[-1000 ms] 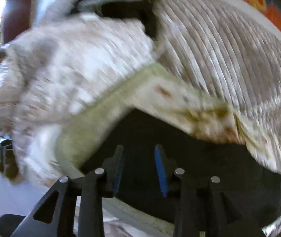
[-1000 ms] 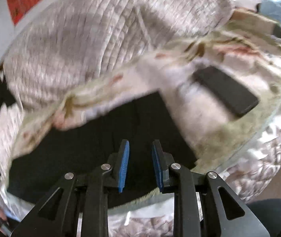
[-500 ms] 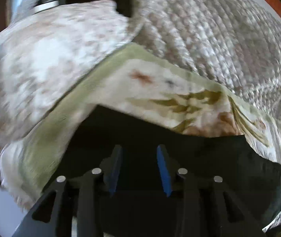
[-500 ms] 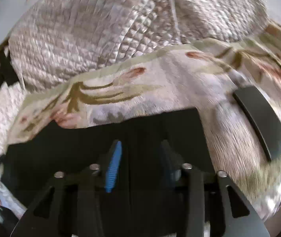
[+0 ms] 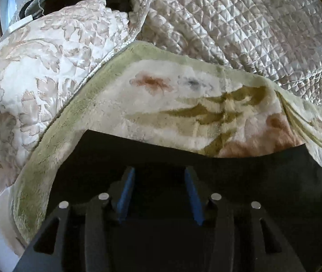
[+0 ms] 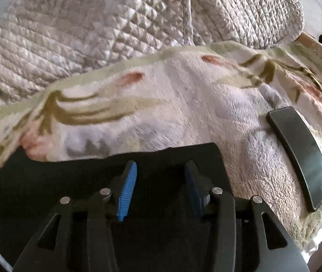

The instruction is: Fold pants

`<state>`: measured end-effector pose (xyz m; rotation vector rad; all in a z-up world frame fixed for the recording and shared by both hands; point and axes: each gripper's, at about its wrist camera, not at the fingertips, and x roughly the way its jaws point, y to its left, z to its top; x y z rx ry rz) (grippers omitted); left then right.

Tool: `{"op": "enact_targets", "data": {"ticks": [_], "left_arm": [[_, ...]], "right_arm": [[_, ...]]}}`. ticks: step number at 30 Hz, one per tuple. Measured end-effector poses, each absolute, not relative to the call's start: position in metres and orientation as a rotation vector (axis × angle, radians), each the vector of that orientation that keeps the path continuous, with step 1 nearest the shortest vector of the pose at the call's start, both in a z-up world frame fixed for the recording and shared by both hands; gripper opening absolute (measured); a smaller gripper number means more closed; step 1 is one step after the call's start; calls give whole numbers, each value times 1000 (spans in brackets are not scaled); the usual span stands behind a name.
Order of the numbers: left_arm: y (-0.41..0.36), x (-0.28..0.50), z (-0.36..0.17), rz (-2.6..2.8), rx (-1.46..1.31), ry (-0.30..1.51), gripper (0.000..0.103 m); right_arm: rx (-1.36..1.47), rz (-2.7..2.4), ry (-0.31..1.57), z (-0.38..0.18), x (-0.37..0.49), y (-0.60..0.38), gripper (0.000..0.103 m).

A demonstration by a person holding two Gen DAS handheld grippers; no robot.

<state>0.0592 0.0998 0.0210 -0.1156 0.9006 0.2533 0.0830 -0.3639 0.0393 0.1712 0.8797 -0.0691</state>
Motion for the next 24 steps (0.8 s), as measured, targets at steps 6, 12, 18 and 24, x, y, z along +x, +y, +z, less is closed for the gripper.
{"op": "enact_targets", "data": {"ticks": [6, 12, 18, 24], "left_arm": [[89, 50, 24, 238, -94, 876, 48], [87, 39, 27, 259, -54, 851, 48], [107, 36, 16, 322, -74, 881, 53], [104, 29, 21, 327, -73, 857, 54]], "right_arm": [[141, 50, 841, 48, 75, -340, 45], [56, 162, 776, 56, 54, -307, 45], [18, 161, 879, 32, 57, -297, 45], [30, 175, 852, 36, 49, -298, 45]]}}
